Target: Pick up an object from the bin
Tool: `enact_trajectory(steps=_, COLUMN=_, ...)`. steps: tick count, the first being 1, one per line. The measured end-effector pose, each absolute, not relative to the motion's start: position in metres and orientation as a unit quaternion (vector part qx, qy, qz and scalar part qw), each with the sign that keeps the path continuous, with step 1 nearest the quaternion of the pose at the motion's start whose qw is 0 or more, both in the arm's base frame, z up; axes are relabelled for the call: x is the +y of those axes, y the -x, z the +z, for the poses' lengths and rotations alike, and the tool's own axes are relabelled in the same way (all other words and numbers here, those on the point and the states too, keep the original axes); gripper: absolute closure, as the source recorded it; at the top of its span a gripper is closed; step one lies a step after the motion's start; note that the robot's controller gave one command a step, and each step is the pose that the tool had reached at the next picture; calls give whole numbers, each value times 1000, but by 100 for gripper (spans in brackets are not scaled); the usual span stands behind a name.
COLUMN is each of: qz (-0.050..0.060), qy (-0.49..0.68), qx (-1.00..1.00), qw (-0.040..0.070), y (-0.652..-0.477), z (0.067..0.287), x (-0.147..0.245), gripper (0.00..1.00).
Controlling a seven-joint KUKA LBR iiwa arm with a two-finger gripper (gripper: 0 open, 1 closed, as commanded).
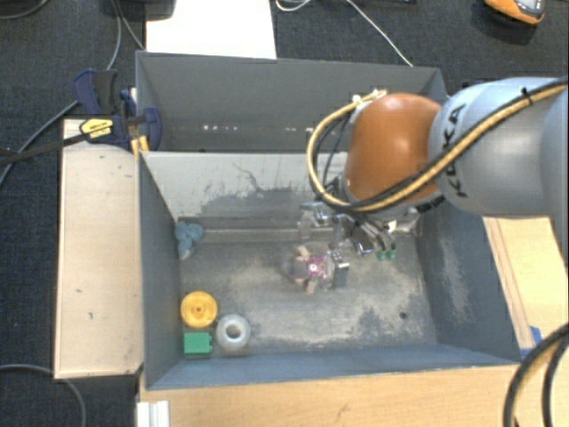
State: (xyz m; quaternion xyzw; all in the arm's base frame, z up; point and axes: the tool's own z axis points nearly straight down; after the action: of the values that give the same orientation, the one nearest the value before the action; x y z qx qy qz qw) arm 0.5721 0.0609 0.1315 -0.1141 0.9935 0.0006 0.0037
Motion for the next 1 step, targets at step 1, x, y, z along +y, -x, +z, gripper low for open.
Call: enact_trajectory(steps=1, qz=1, qy=159, qx=987, qw=0, y=-558, z=106, x=67, gripper=0)
